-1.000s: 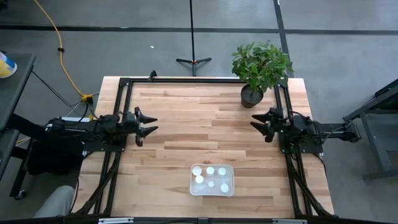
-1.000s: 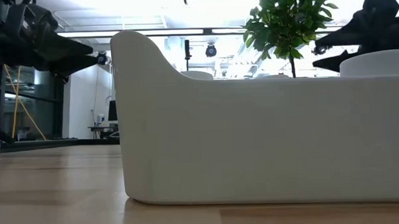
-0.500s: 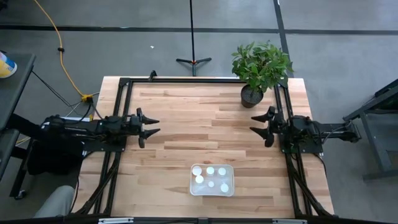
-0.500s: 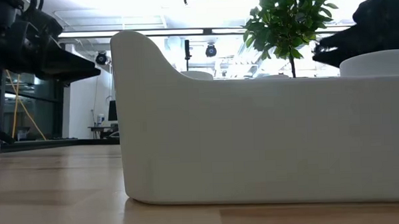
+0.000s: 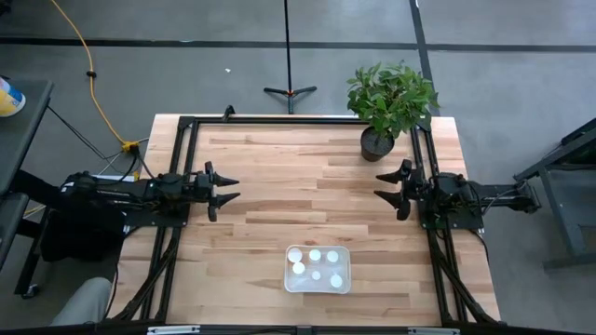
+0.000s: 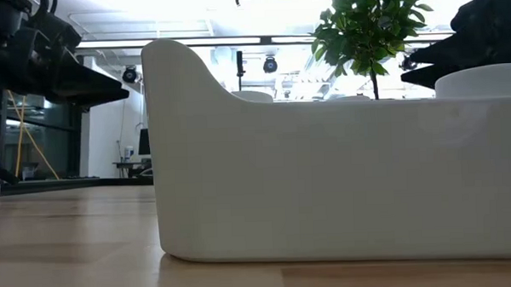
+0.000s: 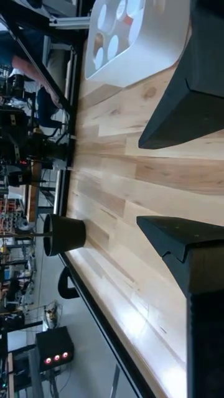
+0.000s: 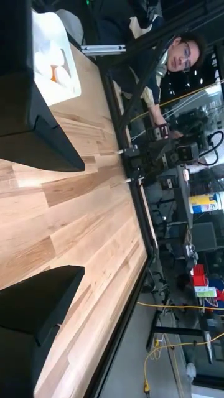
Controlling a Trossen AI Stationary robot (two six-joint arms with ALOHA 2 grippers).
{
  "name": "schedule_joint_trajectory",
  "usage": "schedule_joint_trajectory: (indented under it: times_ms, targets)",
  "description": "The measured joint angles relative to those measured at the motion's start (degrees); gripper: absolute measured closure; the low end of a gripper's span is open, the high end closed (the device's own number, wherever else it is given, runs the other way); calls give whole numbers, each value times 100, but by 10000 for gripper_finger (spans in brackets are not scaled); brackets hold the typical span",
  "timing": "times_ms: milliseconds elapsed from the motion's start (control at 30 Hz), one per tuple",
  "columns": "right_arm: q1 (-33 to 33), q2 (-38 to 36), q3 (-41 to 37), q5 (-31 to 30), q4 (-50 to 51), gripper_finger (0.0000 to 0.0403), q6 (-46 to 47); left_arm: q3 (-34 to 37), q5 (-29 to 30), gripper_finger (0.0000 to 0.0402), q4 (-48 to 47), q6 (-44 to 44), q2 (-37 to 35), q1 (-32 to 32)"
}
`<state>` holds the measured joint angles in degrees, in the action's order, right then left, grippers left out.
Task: Pick and place pill bottles into a basket
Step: Return to Home Position
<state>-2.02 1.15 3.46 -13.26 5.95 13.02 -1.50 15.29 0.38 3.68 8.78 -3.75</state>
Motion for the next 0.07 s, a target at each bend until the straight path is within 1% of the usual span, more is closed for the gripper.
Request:
schedule_joint_trajectory:
  times_ms: [67]
  targets:
    - [0, 0, 0, 0, 3, 153, 0, 0, 0, 181, 0, 0, 0, 0]
